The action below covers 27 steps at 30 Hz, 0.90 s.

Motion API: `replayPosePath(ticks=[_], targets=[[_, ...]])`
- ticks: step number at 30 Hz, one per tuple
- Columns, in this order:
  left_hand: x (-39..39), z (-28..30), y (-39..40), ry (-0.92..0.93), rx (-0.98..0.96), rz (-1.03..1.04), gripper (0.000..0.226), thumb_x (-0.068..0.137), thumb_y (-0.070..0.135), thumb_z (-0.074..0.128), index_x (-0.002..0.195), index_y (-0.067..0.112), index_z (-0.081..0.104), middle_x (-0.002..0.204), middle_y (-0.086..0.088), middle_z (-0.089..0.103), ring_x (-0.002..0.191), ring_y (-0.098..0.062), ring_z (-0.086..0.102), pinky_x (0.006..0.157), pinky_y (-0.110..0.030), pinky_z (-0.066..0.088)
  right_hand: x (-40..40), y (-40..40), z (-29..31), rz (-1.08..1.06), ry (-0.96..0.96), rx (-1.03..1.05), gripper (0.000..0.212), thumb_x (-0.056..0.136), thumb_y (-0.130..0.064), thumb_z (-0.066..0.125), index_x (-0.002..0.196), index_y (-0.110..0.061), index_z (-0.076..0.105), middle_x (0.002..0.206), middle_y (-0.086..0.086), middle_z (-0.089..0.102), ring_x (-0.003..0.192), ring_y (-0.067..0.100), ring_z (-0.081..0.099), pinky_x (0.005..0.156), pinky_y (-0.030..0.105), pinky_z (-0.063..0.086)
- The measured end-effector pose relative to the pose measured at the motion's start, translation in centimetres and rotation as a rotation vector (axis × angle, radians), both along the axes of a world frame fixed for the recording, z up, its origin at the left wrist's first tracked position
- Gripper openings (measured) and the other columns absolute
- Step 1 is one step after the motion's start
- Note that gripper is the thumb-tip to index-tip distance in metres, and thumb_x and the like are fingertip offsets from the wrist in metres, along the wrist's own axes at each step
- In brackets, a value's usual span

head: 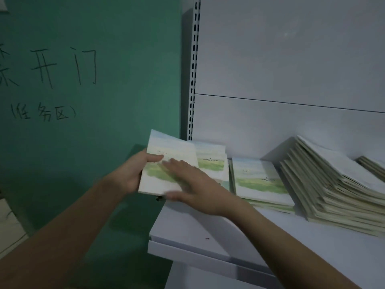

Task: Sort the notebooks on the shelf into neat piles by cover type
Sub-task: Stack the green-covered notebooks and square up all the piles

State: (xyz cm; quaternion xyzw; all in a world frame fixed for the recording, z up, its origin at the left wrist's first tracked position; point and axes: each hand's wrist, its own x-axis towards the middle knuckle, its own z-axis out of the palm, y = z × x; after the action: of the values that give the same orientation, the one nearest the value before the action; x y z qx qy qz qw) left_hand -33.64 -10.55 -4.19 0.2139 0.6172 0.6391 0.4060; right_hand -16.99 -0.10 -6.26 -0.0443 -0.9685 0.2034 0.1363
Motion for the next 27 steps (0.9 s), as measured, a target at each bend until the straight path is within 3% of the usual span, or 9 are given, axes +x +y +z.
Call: replayPosePath(ticks=[2, 4, 6, 10, 14, 17, 20, 23, 27], targets=[[-1.1, 0.6, -0.5, 0.024, 0.068, 0.085, 0.041, 0.096, 0.005, 0.049, 0.136, 0.012, 0.049, 0.119, -0.018, 0.066, 0.090, -0.033, 0.069, 0.066, -0.040, 0.058, -0.3, 1.3, 0.8, -0.098, 0.134, -0.166, 0.060, 0.097, -0.053, 0.042, 0.151, -0.037, 0.023, 0.157, -0.009, 0.028, 0.140, 0.011, 0.029, 0.114, 0.032, 0.024], [-2.0, 1.0, -0.9, 0.030, 0.096, 0.158, 0.035, 0.096, 0.005, 0.049, 0.130, 0.012, 0.051, 0.107, -0.014, 0.071, 0.080, -0.028, 0.072, 0.057, -0.036, 0.059, -1.1, 2.8, 1.0, -0.279, 0.179, -0.115, 0.055, 0.100, -0.052, 0.036, 0.150, -0.031, 0.029, 0.152, -0.004, 0.037, 0.137, 0.016, 0.034, 0.110, 0.034, 0.029], [-2.3, 1.1, -1.4, 0.018, 0.066, 0.183, 0.027, 0.097, 0.009, 0.049, 0.123, 0.011, 0.054, 0.088, -0.011, 0.074, 0.067, -0.025, 0.072, 0.048, -0.032, 0.057, -1.8, 4.0, 0.6, -0.384, 0.071, -0.018, 0.057, 0.099, -0.055, 0.030, 0.149, -0.027, 0.031, 0.151, 0.000, 0.037, 0.138, 0.022, 0.032, 0.110, 0.039, 0.028], [-2.9, 0.5, -1.7, 0.020, 0.086, 0.160, 0.040, 0.097, 0.006, 0.048, 0.136, 0.015, 0.047, 0.116, -0.016, 0.066, 0.086, -0.031, 0.068, 0.056, -0.037, 0.060, -2.4, 5.1, -0.9, -0.365, -0.213, 0.225, 0.061, 0.095, -0.064, 0.016, 0.148, -0.034, 0.027, 0.153, 0.003, 0.030, 0.141, 0.032, 0.025, 0.113, 0.050, 0.021], [-3.6, 0.1, -2.8, -0.008, 0.110, 0.117, 0.045, 0.097, 0.003, 0.047, 0.138, 0.021, 0.046, 0.127, -0.015, 0.063, 0.093, -0.032, 0.069, 0.063, -0.042, 0.061, -0.2, 3.9, -2.1, -0.376, -0.184, 0.327, 0.084, 0.080, -0.078, 0.004, 0.152, -0.037, 0.014, 0.161, 0.000, 0.014, 0.147, 0.026, 0.012, 0.118, 0.045, 0.012], [-4.3, 0.0, -3.7, -0.038, 0.137, 0.116, 0.040, 0.096, 0.000, 0.046, 0.132, 0.018, 0.050, 0.120, -0.014, 0.066, 0.080, -0.029, 0.073, 0.059, -0.040, 0.061, 2.0, 3.2, -2.7, -0.365, -0.129, 0.419, 0.080, 0.082, -0.076, 0.003, 0.152, -0.038, 0.015, 0.161, -0.003, 0.016, 0.147, 0.024, 0.014, 0.118, 0.041, 0.013], [-4.5, -0.2, -4.2, -0.043, 0.124, 0.106, 0.041, 0.096, 0.000, 0.046, 0.132, 0.016, 0.050, 0.121, -0.016, 0.065, 0.083, -0.030, 0.073, 0.062, -0.043, 0.061, 2.6, 3.3, -2.7, -0.355, -0.124, 0.328, 0.076, 0.084, -0.074, -0.003, 0.151, -0.042, 0.014, 0.161, -0.005, 0.015, 0.148, 0.022, 0.012, 0.118, 0.040, 0.012], [-4.4, -0.4, -4.1, -0.027, 0.085, 0.088, 0.046, 0.095, 0.000, 0.047, 0.137, 0.018, 0.048, 0.125, -0.017, 0.064, 0.101, -0.037, 0.067, 0.073, -0.050, 0.059, 2.3, 3.6, -1.0, -0.349, -0.129, 0.096, 0.059, 0.094, -0.063, 0.015, 0.150, -0.044, 0.021, 0.159, -0.008, 0.022, 0.146, 0.018, 0.019, 0.117, 0.036, 0.016], [-3.8, 0.0, -3.2, -0.012, -0.003, 0.092, 0.037, 0.096, 0.007, 0.049, 0.133, 0.014, 0.050, 0.113, -0.019, 0.069, 0.090, -0.034, 0.070, 0.068, -0.044, 0.061, 1.8, 3.2, 1.7, -0.379, 0.031, -0.290, 0.052, 0.096, -0.062, 0.023, 0.143, -0.045, 0.038, 0.146, -0.010, 0.046, 0.133, 0.016, 0.043, 0.101, 0.029, 0.031]])
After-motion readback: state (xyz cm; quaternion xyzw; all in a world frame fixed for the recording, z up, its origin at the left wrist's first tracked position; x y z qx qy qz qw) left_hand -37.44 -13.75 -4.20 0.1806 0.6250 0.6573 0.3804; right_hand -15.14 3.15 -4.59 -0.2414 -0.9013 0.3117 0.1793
